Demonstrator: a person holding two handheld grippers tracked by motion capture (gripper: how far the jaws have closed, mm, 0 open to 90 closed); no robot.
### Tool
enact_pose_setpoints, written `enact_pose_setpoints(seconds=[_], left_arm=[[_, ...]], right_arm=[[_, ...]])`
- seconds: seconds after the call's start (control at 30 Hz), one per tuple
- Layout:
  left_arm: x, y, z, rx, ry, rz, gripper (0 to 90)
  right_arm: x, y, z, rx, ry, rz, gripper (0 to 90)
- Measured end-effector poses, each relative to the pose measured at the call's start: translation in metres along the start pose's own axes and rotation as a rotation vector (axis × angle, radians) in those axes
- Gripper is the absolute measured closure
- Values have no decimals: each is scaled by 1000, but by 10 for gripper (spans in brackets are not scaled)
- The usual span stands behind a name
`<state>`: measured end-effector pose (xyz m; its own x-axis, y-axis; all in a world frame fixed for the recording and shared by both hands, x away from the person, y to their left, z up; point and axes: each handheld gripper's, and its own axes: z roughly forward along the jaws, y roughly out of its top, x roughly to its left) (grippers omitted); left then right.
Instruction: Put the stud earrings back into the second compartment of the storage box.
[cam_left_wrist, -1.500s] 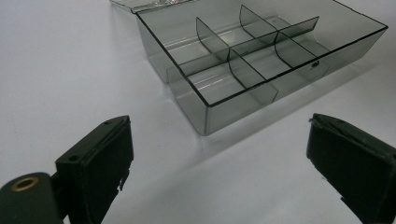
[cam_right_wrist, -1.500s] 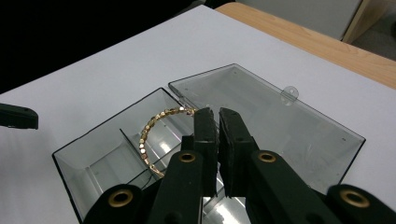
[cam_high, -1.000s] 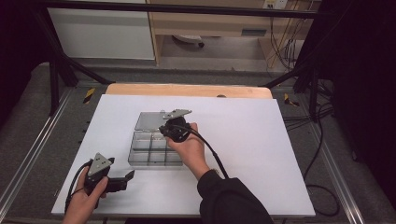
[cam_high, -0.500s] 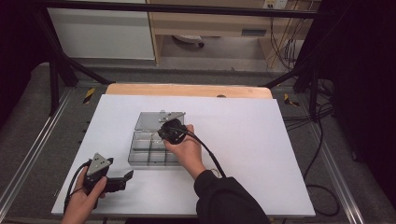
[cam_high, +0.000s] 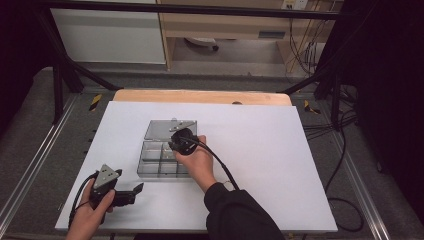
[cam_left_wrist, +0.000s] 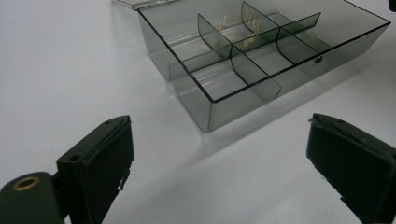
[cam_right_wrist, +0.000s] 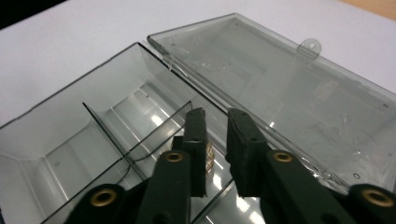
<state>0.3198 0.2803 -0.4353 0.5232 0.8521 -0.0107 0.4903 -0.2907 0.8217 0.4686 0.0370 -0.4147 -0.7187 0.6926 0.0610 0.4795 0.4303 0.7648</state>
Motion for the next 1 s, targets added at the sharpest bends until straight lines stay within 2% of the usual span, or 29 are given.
enact_pose_setpoints(seconds=[0.17, 0.3, 0.4, 0.47, 0.6, 0.8, 1.0], left_arm=[[1, 1, 0, -3, -1, -1, 80], [-1, 2, 1, 0, -2, 3, 80], [0, 1, 1, 2, -1, 8, 79], [0, 1, 1, 3, 1, 7, 80], [-1, -1, 0, 8, 4, 9, 80], [-2, 0, 1, 14, 11, 5, 72], [-4, -2, 4, 33, 18, 15, 72]], right_arm=[[3, 1, -13, -42, 13, -12, 740], [5, 0, -31, -76, 9, -15, 621], [3, -3, -46, -108, -2, 1, 503], [0, -6, -56, -125, -35, 20, 415], [-9, -10, -80, -147, -64, 67, 272], [-29, -19, -116, -205, -74, 119, 169], [-49, -37, -141, -224, -90, 156, 107]])
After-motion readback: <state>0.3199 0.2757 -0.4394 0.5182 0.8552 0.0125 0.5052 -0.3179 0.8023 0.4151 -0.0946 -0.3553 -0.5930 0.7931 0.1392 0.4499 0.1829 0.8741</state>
